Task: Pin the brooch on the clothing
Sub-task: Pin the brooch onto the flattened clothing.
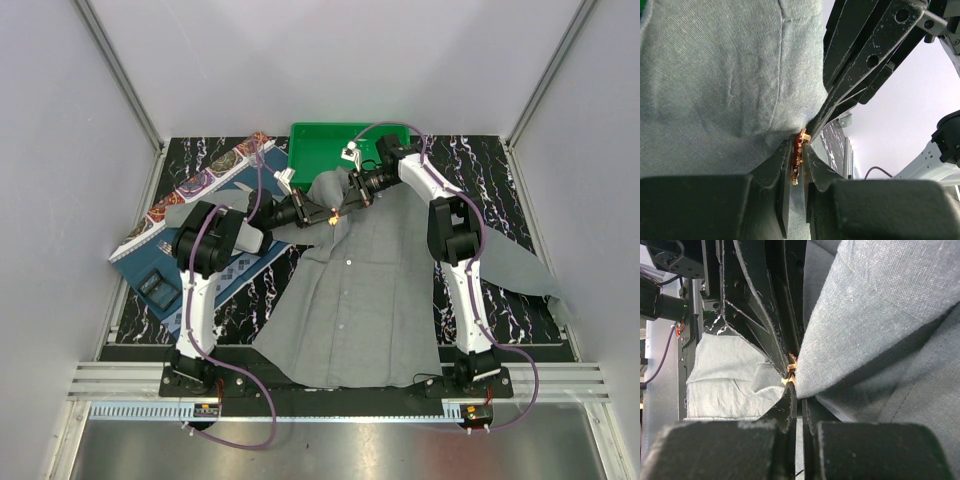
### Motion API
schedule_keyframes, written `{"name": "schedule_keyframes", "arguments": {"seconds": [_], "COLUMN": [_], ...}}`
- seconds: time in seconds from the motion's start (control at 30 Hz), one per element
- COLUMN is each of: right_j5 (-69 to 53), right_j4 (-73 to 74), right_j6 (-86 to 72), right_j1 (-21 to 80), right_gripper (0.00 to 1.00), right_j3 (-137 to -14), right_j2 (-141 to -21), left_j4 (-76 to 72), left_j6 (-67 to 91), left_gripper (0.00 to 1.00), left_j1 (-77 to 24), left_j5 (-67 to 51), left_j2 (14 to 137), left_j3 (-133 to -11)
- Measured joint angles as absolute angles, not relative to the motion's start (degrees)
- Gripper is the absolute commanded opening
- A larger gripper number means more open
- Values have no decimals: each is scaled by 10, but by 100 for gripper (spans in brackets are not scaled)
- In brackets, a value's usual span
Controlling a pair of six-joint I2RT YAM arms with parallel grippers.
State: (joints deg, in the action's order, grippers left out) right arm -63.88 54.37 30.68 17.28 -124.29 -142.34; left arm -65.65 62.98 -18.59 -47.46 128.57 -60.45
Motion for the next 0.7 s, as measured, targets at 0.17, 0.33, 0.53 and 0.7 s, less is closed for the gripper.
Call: {"name": "schedule_keyframes", "arguments": {"seconds": [0.17, 0.33, 0.53, 0.7], "right_j5": [-639, -636, -634, -631], "right_j4": [544, 546, 551, 560], "right_j6": [307, 308, 307, 291], "right_j1": [173, 175, 176, 176], "right_gripper": [0, 0, 0, 0], "right_j3": [-1245, -1245, -1245, -1267], "right_j2": [-1423, -1423, -1423, -1424], "left_j4": [-632, -614, -596, -624], "left_j6": [613, 598, 587, 602], "left_gripper": [22, 25, 29, 32], "left_j1": [-186, -186, -186, -183], "left_j5": [-475, -474, -473, -472], "left_j2": [1278, 1272, 1267, 1267], "left_j3": [-610, -611, -611, -609]}}
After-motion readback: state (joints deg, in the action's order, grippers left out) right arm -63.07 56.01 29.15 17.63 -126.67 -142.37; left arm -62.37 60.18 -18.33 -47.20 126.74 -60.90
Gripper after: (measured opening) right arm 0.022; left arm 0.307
